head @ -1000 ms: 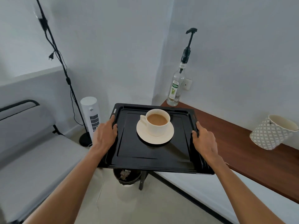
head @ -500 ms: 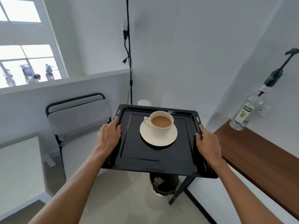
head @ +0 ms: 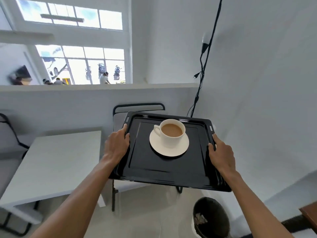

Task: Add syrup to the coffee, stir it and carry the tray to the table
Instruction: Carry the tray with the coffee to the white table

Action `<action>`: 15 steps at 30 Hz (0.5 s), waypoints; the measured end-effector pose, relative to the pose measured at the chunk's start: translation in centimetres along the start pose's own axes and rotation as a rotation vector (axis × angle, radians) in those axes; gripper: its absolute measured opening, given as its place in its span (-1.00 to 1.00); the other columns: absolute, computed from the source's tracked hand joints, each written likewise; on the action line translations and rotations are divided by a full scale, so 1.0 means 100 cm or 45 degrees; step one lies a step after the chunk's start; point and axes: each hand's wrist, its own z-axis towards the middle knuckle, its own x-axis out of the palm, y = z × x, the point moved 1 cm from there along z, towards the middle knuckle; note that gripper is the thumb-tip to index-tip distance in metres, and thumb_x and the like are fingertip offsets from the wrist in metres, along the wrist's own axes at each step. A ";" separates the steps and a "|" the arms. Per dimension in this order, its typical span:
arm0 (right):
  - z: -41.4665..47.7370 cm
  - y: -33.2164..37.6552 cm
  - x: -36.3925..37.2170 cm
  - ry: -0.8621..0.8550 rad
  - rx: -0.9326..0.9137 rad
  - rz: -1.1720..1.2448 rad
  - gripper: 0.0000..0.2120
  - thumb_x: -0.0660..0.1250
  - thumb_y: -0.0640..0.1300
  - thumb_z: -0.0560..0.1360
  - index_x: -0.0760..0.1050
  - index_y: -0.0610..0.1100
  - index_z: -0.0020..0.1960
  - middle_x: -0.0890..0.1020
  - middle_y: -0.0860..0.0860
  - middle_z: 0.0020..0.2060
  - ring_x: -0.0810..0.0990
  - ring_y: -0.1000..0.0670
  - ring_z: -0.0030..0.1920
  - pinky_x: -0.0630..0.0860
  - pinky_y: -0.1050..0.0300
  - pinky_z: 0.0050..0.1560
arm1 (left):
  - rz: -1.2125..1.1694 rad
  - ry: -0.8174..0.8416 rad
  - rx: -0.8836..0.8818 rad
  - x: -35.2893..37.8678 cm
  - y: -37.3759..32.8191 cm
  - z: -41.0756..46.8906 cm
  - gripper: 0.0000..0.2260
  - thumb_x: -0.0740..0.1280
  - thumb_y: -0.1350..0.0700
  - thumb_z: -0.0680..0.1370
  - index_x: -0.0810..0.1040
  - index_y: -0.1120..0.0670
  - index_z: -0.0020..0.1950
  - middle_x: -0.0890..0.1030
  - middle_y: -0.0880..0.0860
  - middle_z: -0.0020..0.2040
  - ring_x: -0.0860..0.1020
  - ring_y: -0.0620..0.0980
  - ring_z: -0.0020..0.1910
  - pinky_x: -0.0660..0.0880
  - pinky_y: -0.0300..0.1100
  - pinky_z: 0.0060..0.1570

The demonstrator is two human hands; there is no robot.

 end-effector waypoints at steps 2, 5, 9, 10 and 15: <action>0.014 0.020 0.018 0.038 -0.041 0.015 -0.57 0.19 -0.13 0.68 0.37 -0.06 0.55 0.68 -0.23 -0.12 0.64 -0.29 -0.02 0.62 -0.16 0.00 | 0.028 -0.029 -0.066 -0.008 0.021 0.006 -0.58 0.21 0.09 0.65 0.39 0.09 0.52 0.70 0.24 -0.08 0.64 0.29 -0.06 0.41 -0.03 -0.23; 0.034 0.050 0.046 0.087 -0.148 0.052 -0.61 0.20 -0.15 0.67 0.42 -0.10 0.50 0.70 -0.21 -0.15 0.66 -0.28 -0.04 0.62 -0.12 -0.02 | 0.084 -0.034 -0.180 -0.021 0.050 0.012 -0.58 0.18 0.08 0.66 0.37 0.07 0.53 0.69 0.24 -0.04 0.61 0.31 0.00 0.47 0.03 -0.15; 0.060 0.091 0.083 0.150 -0.282 0.081 -0.62 0.22 -0.18 0.67 0.43 -0.15 0.47 0.63 -0.13 -0.27 0.67 -0.24 -0.14 0.57 -0.04 -0.08 | 0.132 -0.100 -0.304 -0.035 0.086 0.018 -0.57 0.19 0.08 0.65 0.37 0.07 0.53 0.69 0.25 -0.05 0.61 0.32 0.00 0.48 0.05 -0.12; 0.066 0.101 0.093 0.159 -0.305 0.093 -0.59 0.23 -0.18 0.67 0.40 -0.17 0.51 0.60 -0.10 -0.31 0.66 -0.20 -0.19 0.55 -0.01 -0.09 | 0.141 -0.120 -0.336 -0.038 0.095 0.019 -0.57 0.19 0.08 0.65 0.38 0.07 0.53 0.69 0.25 -0.06 0.61 0.32 -0.01 0.49 0.06 -0.12; 0.087 0.152 0.137 0.247 -0.440 0.134 -0.53 0.24 -0.16 0.68 0.34 -0.19 0.57 0.63 -0.11 -0.28 0.65 -0.20 -0.20 0.46 0.10 -0.15 | 0.190 -0.231 -0.473 -0.055 0.140 0.020 -0.58 0.23 0.06 0.64 0.42 0.07 0.51 0.70 0.25 -0.11 0.62 0.32 -0.04 0.49 0.05 -0.16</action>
